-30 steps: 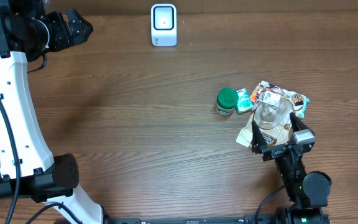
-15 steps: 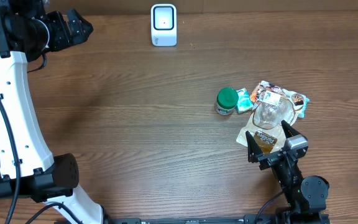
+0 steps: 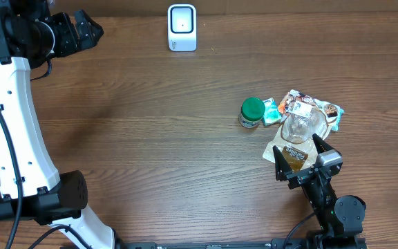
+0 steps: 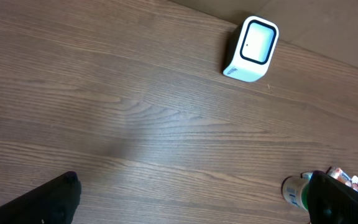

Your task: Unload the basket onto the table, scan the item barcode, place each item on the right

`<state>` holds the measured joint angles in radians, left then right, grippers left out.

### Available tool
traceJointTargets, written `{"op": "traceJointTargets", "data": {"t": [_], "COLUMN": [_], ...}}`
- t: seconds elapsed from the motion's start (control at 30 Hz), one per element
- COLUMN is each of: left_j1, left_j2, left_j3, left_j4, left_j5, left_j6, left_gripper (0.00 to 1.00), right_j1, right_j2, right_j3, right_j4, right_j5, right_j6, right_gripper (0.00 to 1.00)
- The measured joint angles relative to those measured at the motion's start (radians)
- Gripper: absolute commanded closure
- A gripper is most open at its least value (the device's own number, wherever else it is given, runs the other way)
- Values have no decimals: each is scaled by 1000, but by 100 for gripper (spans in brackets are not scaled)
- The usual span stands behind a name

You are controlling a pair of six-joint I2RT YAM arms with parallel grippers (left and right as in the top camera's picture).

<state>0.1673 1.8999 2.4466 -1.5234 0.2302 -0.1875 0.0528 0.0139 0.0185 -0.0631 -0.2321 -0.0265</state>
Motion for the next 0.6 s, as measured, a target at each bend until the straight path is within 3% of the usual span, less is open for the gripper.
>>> {"op": "traceJointTargets", "data": {"t": [0.17, 0.37, 0.5, 0.6], "left_j1": [-45, -169, -179, -179], "left_j2": [-86, -468, -760, -986], "left_j3": [-97, -419, -745, -1081], "left_j4": [10, 93, 415, 785], "left_j5": [-4, -71, -127, -145], "left_j6": [0, 29, 54, 117], "left_gripper": [0, 0, 0, 0], "right_j1": [0, 0, 0, 0], "right_j2": [0, 0, -2, -2], "right_j3": [0, 0, 0, 0], "right_j4": [-1, -2, -1, -1], "right_j5": [0, 0, 0, 0], "right_j6": [1, 0, 1, 0], "right_gripper": [0, 0, 0, 0]}}
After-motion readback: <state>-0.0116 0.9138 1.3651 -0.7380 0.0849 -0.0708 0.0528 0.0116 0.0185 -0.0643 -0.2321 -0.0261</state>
